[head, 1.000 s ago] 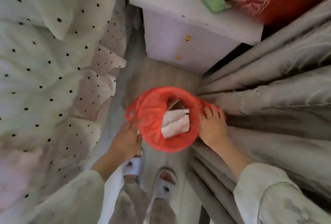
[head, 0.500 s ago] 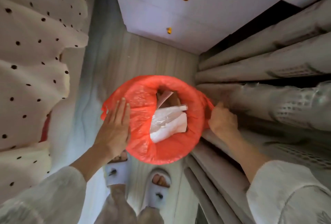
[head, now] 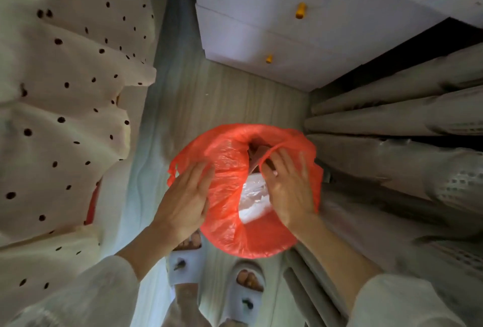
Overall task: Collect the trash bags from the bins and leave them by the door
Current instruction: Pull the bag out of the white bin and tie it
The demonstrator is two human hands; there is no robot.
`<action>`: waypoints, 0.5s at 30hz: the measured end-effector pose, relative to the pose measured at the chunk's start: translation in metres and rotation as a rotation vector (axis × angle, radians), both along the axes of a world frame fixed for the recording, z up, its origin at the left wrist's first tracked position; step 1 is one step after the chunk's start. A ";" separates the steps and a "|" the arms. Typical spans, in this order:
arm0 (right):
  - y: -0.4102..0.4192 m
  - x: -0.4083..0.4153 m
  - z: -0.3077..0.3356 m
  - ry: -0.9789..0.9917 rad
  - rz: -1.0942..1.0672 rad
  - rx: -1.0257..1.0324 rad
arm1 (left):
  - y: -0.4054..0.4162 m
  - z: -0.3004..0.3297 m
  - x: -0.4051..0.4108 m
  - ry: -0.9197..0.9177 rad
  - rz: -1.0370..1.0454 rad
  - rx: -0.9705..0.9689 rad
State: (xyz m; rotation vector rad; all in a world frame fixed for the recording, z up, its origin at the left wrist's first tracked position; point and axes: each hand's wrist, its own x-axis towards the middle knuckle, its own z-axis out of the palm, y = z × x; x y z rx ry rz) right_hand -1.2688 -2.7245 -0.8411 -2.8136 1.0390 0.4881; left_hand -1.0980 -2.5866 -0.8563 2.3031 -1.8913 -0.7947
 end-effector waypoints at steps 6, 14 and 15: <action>-0.031 -0.010 -0.020 0.228 0.018 0.017 | -0.038 -0.020 0.031 0.076 0.200 -0.060; -0.031 -0.020 -0.037 0.132 0.054 -0.003 | -0.078 -0.057 0.037 0.699 0.747 0.380; -0.031 -0.021 -0.036 0.127 0.051 0.006 | -0.076 -0.054 0.035 0.726 0.733 0.405</action>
